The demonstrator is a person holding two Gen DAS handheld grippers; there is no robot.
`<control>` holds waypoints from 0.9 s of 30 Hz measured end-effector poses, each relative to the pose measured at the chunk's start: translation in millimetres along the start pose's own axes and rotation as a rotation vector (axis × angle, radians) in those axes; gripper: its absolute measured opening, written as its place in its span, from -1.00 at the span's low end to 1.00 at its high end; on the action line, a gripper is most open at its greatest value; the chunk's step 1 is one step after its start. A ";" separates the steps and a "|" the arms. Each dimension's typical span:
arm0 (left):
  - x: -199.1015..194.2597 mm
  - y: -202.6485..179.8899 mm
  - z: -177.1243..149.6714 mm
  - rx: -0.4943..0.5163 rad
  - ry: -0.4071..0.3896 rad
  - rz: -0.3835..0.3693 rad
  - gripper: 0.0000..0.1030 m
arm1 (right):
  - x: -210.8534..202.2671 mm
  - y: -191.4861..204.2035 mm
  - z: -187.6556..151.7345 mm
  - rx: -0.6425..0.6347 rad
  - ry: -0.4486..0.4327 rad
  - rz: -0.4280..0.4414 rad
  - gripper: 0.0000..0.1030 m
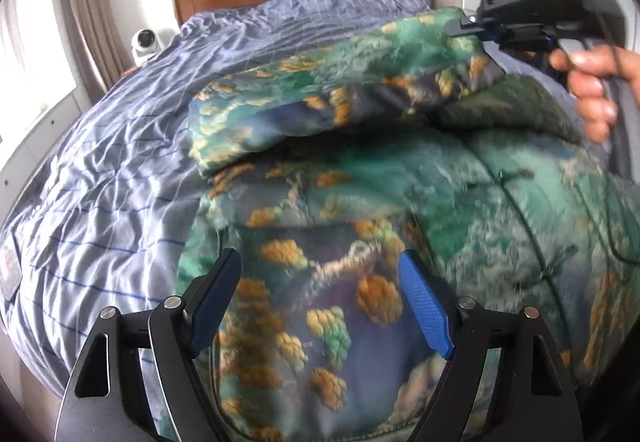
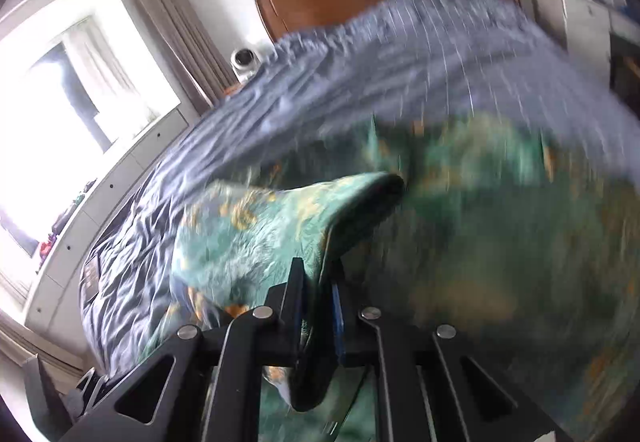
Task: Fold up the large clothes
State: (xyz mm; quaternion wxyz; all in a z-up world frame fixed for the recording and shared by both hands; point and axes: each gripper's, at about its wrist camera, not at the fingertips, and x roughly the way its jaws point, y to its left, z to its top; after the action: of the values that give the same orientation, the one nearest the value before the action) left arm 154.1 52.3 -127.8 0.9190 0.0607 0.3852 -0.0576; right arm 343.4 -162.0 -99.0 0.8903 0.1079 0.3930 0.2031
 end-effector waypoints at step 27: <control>170.9 48.4 145.7 -0.146 0.230 -0.072 0.49 | 67.6 -31.4 -21.3 -0.115 0.136 -0.084 -0.53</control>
State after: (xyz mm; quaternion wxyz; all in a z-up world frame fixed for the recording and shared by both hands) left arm 382.6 67.2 -145.4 0.8681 -0.0140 0.4931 -0.0552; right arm 377.4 -159.2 -168.6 0.8740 0.0257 0.4445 0.1945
